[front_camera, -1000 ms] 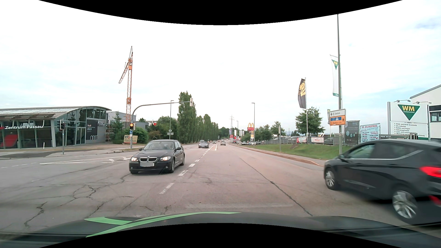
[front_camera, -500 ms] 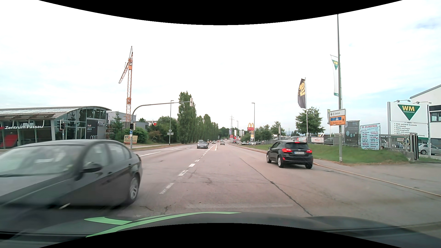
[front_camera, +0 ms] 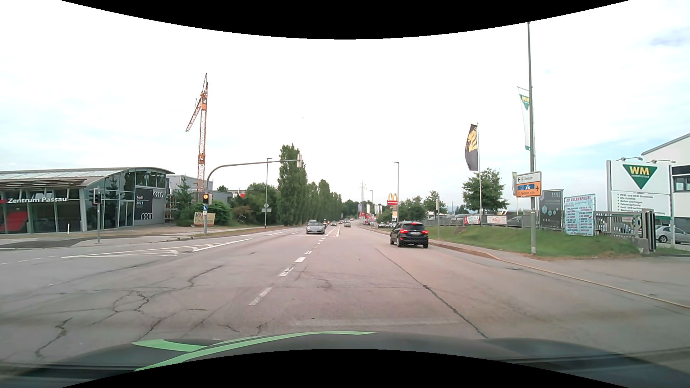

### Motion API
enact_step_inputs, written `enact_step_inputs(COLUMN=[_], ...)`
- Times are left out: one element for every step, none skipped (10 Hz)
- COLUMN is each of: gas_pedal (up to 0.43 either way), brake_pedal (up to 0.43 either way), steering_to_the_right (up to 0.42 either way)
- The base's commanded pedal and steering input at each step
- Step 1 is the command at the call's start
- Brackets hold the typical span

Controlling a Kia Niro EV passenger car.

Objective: Follow the waypoints while adhering to traffic rules and regulations

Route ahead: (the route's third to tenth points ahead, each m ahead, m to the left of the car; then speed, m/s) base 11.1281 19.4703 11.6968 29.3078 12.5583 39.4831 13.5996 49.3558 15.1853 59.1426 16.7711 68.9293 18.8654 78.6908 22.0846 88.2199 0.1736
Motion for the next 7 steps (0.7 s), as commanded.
enact_step_inputs(gas_pedal=[0.067, 0.118, 0.118, 0.118, 0.118, 0.118, 0.118], brake_pedal=[0.000, 0.000, 0.000, 0.000, 0.000, 0.000, 0.000], steering_to_the_right=[-0.072, -0.092, -0.116, -0.138, -0.165, -0.186, -0.201])
